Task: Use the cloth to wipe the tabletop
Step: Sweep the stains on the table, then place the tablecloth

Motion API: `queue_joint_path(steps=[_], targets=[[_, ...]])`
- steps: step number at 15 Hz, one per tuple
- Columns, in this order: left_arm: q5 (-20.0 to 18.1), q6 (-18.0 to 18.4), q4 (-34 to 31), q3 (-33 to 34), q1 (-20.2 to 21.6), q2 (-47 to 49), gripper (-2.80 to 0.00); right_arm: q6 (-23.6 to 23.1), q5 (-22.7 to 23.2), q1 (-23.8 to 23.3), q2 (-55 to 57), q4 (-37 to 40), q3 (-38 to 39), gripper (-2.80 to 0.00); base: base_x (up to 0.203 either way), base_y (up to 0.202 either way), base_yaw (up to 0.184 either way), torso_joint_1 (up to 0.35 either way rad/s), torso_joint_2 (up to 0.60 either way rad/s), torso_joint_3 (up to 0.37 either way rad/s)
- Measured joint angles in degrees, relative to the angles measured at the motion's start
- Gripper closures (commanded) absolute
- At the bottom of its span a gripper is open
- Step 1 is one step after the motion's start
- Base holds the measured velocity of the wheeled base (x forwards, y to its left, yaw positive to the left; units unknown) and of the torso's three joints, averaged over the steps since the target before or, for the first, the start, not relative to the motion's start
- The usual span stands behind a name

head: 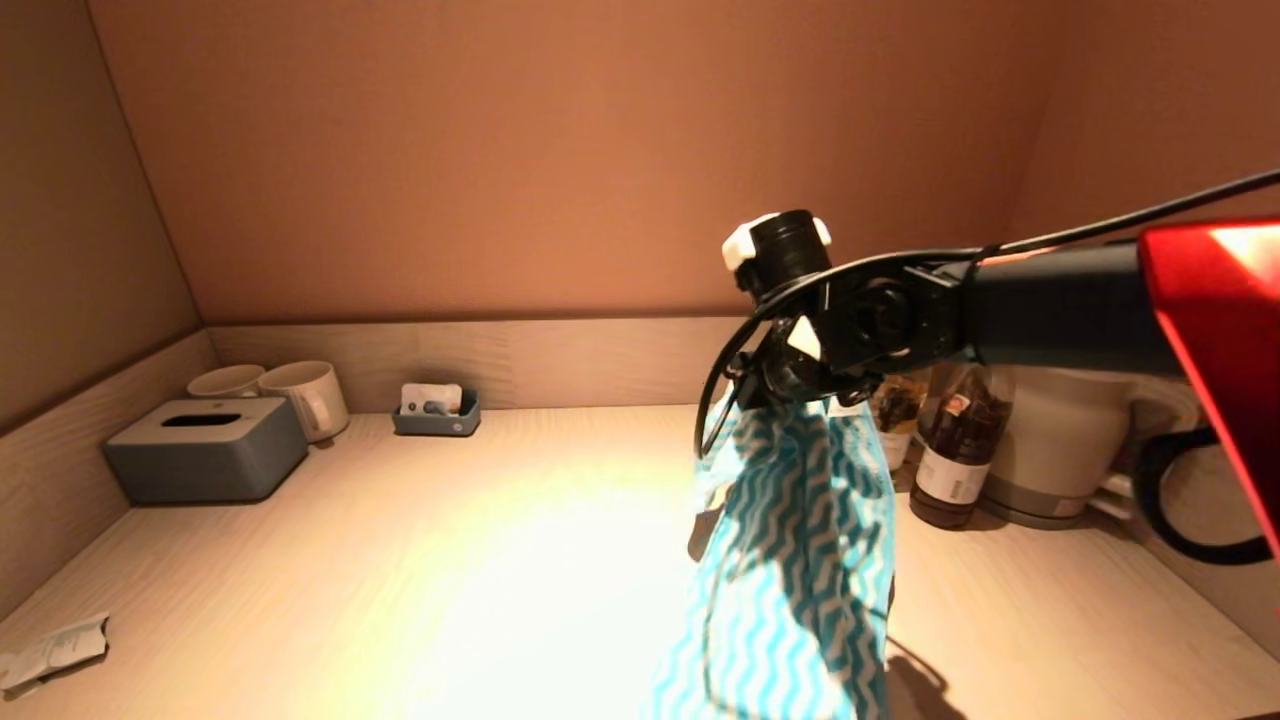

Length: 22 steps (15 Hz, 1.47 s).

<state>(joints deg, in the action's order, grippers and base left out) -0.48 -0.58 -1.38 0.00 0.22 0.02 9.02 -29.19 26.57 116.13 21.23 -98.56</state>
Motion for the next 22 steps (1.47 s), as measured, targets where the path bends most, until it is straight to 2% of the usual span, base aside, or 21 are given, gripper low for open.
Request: queue_joint_path(steps=[3,10,16,18,22], targets=[[-0.05,-0.01,0.0,0.0,0.02,0.0,0.0,-0.6,-0.41,-0.29,-2.01,0.37,-1.27,0.0,0.0,0.0,0.0,0.0,0.0,0.0],[-0.01,-0.02,0.0,0.0,0.02,0.0,0.0,-1.95,-1.17,-2.13,-4.0,1.67,-10.07,0.0,0.0,0.0,0.0,0.0,0.0,0.0],[0.01,-0.01,-0.02,0.0,0.02,0.0,0.0,-4.8,-1.32,-3.22,-11.07,1.72,-11.11,0.0,0.0,0.0,0.0,0.0,0.0,0.0],[-0.01,-0.02,-0.02,0.0,0.02,0.0,0.0,-6.35,-1.32,-4.92,-14.07,1.67,-11.14,0.0,0.0,0.0,0.0,0.0,0.0,0.0],[-0.01,-0.01,-0.02,0.0,0.02,0.0,0.0,-9.38,-1.18,-11.44,-19.6,1.67,-10.59,0.0,0.0,0.0,0.0,0.0,0.0,0.0]])
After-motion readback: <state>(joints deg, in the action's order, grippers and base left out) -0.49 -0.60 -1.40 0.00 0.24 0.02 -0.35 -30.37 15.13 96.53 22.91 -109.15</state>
